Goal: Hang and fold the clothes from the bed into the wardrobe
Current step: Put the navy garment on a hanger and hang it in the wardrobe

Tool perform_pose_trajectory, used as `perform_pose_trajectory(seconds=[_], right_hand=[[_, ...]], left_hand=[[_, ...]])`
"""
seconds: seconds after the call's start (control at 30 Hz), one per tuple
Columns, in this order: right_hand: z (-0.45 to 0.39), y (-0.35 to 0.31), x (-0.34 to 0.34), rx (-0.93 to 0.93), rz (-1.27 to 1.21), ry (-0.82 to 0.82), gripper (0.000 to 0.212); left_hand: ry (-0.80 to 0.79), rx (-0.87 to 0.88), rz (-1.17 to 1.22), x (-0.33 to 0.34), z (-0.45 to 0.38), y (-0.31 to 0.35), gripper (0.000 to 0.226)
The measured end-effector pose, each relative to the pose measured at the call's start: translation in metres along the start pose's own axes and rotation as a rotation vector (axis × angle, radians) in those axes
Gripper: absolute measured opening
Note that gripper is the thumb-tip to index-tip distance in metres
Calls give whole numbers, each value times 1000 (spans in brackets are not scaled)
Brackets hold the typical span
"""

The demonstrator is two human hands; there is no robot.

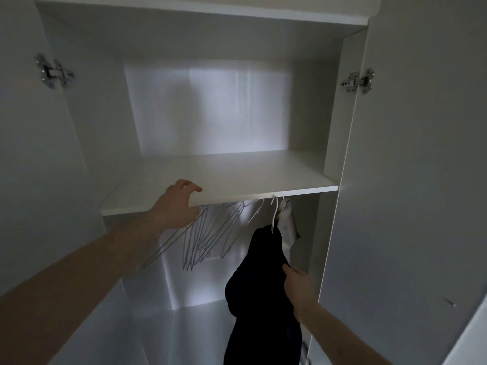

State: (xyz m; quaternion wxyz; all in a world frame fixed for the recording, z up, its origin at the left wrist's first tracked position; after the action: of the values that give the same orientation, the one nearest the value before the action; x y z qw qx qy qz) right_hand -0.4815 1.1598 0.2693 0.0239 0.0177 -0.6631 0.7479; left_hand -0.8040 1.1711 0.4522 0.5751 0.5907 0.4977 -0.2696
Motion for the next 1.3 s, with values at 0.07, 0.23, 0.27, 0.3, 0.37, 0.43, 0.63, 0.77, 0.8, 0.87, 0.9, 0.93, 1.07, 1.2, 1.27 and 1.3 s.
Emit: perform_pose_trajectory(seconds=[0.07,0.23,0.27,0.3,0.37,0.43,0.63,0.77,0.8,0.87,0.9,0.93,1.07,1.2,1.27,1.3], right_hand=[[-7,7,11,1,16,-2,34],[-34,18,27,6,59,63,33],[-42,18,29,10,60,66,32],[-48,18,29,15,58,64,32],[-63,16,31,17,42,73,31],[-77,14,33,12,49,84,31],[-115,5,33,-11,108,154,26],[-142,5,31,-12,133,177,28],[-147,4,33,-10,131,157,26],[-159,2,37,-16,129,111,24],[-164,-1,39,-22,128,104,23],[-169,-3,40,-33,131,106,22],[-198,-6,39,-107,202,138,25],[-225,0,37,-131,245,153,25],[-238,1,39,-150,264,153,25],[-246,2,40,-163,280,151,26]], left_hand=[[-25,8,-35,0,-22,-4,65],[-101,12,-102,7,-61,-11,76],[-101,12,-117,8,-67,-12,78],[-95,10,-123,10,-73,-14,75],[-105,13,-133,16,-86,-16,63],[-126,1,-153,26,-94,-17,57],[-201,-12,-298,41,-96,-18,54],[-224,-37,-292,43,-109,-16,65],[-243,-54,-260,42,-110,-15,68],[-272,-55,-255,46,-117,-17,67],[-281,-46,-244,48,-119,-17,65],[-289,-39,-254,50,-120,-16,69],[-236,-59,-163,57,-128,-22,141],[-191,-50,-177,64,-136,-27,143],[-187,-62,-165,68,-141,-31,141],[-179,-60,-179,70,-144,-33,139]])
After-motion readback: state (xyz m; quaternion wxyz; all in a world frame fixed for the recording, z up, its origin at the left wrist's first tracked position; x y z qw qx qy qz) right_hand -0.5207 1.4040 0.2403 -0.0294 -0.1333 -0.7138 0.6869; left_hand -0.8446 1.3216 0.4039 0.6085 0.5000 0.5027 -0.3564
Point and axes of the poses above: each hand's wrist, its own z-axis away from the middle knuckle, its own x-axis out of the palm, y = z × x, the point moved 3 cm from there along -z, towards the middle knuckle, and after that the axes turned 11 degrees about -x, right-handed, at the moved point
